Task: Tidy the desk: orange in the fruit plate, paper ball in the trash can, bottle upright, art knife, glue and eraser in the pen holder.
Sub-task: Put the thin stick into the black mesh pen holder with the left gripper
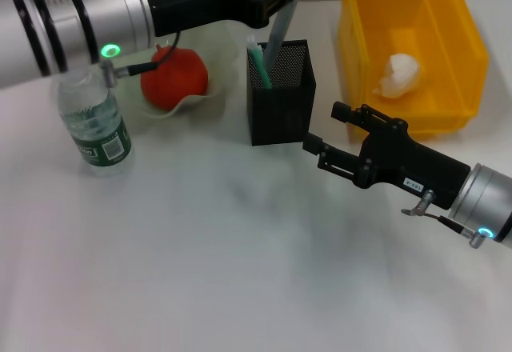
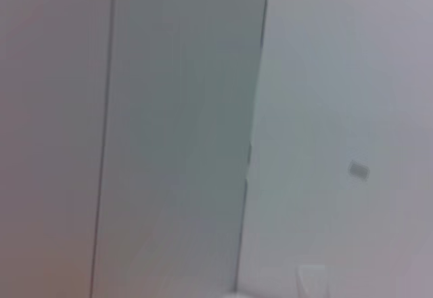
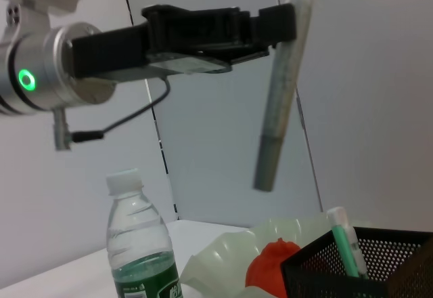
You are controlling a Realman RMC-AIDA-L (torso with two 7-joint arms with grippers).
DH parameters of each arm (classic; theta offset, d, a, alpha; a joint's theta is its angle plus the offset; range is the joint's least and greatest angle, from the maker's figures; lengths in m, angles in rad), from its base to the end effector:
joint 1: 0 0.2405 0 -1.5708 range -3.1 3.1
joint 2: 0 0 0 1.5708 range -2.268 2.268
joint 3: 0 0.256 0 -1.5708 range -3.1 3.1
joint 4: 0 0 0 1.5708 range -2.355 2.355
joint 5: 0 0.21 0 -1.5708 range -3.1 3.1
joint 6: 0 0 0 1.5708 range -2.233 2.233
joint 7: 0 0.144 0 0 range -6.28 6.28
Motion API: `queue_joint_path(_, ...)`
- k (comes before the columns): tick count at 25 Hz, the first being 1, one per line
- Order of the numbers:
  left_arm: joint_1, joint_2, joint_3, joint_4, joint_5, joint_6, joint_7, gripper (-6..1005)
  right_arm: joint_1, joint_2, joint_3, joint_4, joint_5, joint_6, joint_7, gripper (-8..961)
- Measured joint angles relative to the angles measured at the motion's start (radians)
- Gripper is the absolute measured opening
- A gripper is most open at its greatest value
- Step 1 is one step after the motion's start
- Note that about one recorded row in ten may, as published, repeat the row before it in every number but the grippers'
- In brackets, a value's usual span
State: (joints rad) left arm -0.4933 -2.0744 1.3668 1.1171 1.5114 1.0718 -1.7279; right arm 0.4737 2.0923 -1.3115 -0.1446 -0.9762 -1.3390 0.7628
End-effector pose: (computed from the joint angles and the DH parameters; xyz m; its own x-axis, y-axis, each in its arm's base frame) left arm -0.1260 0.3792 -0.0020 0.7749 0.1683 0.6093 0.3940 -0.8823 -0.2573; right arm 0.2742 0.2964 -0.0735 0.6574 -0.1962 -0.7275 -0.5525 -0.7820 -0.2884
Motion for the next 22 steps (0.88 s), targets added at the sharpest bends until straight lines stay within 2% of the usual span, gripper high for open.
queue_joint_path(2,0.0,0.0,0.0,0.0,0.0,0.0,0.0,150,0.0,0.0,0.0,0.002,0.0,0.0,0.002,764)
queue_joint_path(3,-0.015,-0.003,0.044,-0.153,-0.232,-0.043,0.221,149,0.001,0.0,0.0,0.003,0.0,0.0,0.002,765)
queue_joint_path(4,-0.015,-0.003,0.044,-0.153,-0.232,-0.043,0.221,149,0.001,0.0,0.0,0.003,0.001,0.0,0.002,765)
queue_joint_path(5,-0.033,-0.004,0.094,-0.297,-0.448,-0.042,0.418,149,0.002,0.0,0.0,0.003,0.001,0.0,0.003,765)
queue_joint_path(6,-0.033,-0.004,0.094,-0.297,-0.448,-0.042,0.418,149,0.002,0.0,0.0,0.003,0.001,0.0,0.003,765)
queue_joint_path(7,-0.038,-0.005,0.129,-0.346,-0.548,-0.041,0.495,148,0.002,0.0,0.0,0.003,0.001,0.0,0.004,764)
queue_joint_path(13,-0.064,-0.006,0.282,-0.498,-0.859,-0.046,0.783,147,0.005,0.0,0.0,0.004,0.001,-0.004,0.005,764)
queue_joint_path(17,-0.068,-0.006,0.349,-0.567,-1.01,-0.053,0.956,146,0.005,0.0,0.0,0.005,0.001,-0.007,0.005,765)
queue_joint_path(22,-0.071,-0.006,0.365,-0.602,-1.022,-0.076,0.998,150,0.005,0.0,-0.002,0.008,0.001,-0.009,0.006,763)
